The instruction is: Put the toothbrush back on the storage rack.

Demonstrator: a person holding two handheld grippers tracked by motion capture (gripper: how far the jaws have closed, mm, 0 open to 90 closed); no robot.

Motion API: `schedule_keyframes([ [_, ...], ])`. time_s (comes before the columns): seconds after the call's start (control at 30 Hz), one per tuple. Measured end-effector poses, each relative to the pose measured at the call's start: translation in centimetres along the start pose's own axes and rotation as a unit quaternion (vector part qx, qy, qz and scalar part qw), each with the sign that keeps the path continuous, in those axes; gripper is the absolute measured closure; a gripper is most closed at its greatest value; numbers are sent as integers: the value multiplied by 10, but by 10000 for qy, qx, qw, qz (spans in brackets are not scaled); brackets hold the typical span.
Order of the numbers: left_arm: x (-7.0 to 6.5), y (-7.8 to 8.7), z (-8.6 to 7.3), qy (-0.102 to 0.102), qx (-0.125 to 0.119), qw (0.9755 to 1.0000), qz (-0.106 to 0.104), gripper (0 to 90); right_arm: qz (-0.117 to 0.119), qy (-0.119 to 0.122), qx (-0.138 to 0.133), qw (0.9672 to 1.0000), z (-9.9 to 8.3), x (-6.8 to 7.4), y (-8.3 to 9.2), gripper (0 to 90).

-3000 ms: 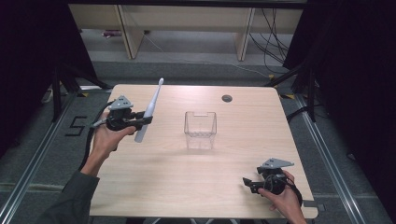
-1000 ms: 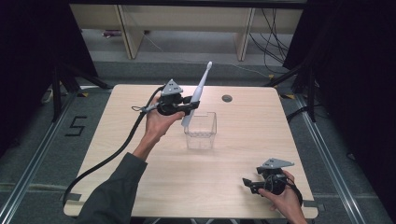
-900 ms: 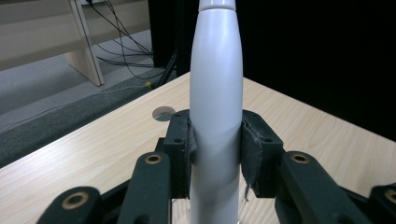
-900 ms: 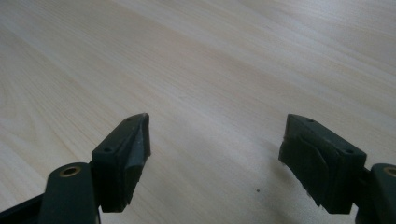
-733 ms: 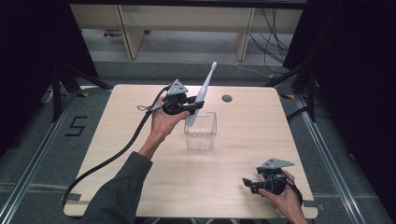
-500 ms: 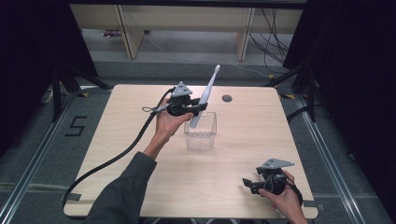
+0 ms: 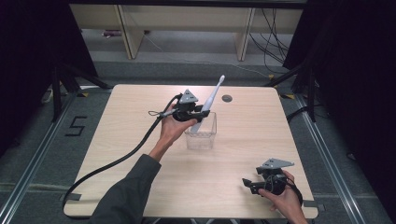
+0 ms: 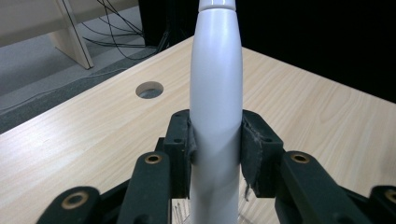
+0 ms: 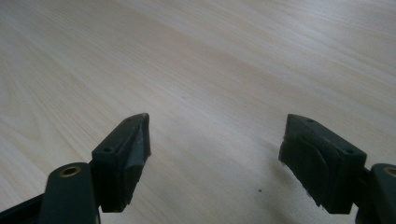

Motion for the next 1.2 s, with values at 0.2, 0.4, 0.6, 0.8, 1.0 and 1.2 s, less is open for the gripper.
schedule_keyframes([
  [0.2, -2, -5, -9, -107, 215, 9997, -45, 659, 3, -3, 14, 10000, 0, 0, 0, 243],
  [0.4, 0, -7, -17, -276, 446, 9986, -56, 658, 13, -74, 51, 10000, 0, 1, 0, 243],
  [0.6, 0, -8, -19, -283, 565, 9980, -51, 658, 15, -85, 58, 9999, 0, 2, 0, 243],
  [0.8, -1, -11, -25, -272, 735, 9969, -5, 658, 14, -129, 87, 9999, 0, 2, 1, 243],
  [1.0, -2, -10, -25, -257, 864, 9959, -60, 658, 3, -2, 58, 10000, 0, 1, 0, 243],
  [1.2, -1, -10, -22, -305, 1078, 9937, -60, 657, 12, -23, 52, 10000, 0, 2, 0, 244],
])
Point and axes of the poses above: each handheld gripper's, and its own axes: y roughly backward along the jaws, z roughly out of its top, x roughly to its left, the point moved 1 cm from there along -y, roughly forward along the jaws, and after that the axes turned 7 degrees about -x, right-handed, at the moved point
